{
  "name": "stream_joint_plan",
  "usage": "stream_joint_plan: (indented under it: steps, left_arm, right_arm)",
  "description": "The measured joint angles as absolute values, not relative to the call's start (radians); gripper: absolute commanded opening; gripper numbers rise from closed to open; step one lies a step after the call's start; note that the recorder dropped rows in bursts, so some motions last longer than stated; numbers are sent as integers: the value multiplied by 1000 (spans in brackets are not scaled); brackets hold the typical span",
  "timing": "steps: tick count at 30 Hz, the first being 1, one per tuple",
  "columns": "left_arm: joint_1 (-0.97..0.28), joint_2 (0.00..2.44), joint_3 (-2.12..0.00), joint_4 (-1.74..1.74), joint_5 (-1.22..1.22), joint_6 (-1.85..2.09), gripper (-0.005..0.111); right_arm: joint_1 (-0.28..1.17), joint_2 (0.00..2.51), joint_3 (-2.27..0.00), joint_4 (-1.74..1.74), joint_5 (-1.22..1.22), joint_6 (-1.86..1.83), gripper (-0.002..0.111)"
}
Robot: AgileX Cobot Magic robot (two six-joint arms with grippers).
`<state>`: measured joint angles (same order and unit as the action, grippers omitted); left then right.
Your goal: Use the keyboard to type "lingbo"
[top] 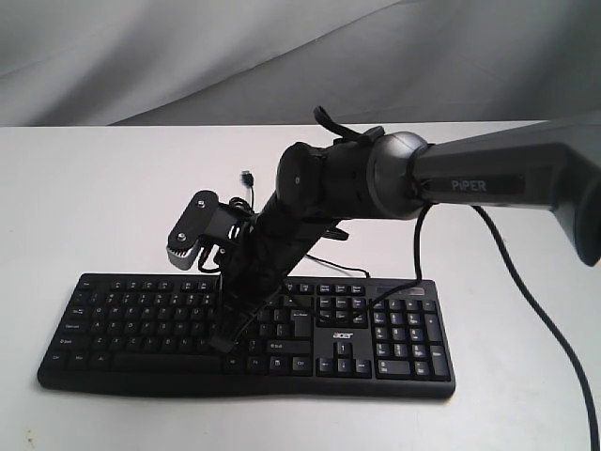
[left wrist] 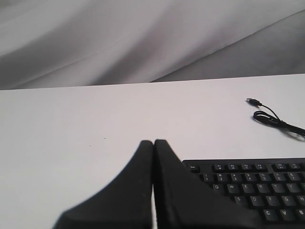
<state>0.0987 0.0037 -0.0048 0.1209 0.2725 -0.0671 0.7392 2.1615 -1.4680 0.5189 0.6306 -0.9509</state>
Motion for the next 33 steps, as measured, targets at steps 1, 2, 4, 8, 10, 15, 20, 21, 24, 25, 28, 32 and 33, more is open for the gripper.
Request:
stream_joint_plan:
  steps: [1,2,4,8,10,15,20,21,24,25,28,32,33]
  left_arm:
    - [99,4,-5,121,272,-67,1]
    - [99,4,-5,121,272,-67,1]
    - [99,4,-5,121,272,-67,1]
    - [99,4,-5,121,272,-67,1]
    - [99,4,-5,121,272,-67,1]
    - [99,4,-5,121,272,-67,1]
    - [99,4,-5,121,272,-67,1]
    - [99,4,-5,121,272,-67,1]
    - [99,4,-5,121,272,-67,1]
    - [99,4,-5,121,272,-67,1]
    - [99,4,-5,121,272,-67,1]
    - [99,4,-5,121,272,-67,1]
    - [99,4,-5,121,272,-67,1]
  right_arm:
    - [739,2162,-1468,519,631,-951,0]
    - [739,2163,-1468,521,631,-951,0]
    - [739,2171,-1468,525,631,-951,0]
    - [738,2175,-1468,532,631,-953,0]
    - [738,2171,-1468,532,631,-953,0]
    - [738,2138,-1468,506,635,-953,0]
    - [738,2057,-1466,493,639,-945,0]
    - [735,2035,-1466,481,641,-939,0]
    - [731,1940,-1466,407,633,-882,0]
    - [727,1898,-1466,376,629,-853,0]
    - [705,1762,-1466,321,617,-761,0]
    - [674,1613,-1466,303,642,-628,0]
    - [674,1589,-1466,301,644,-612,0]
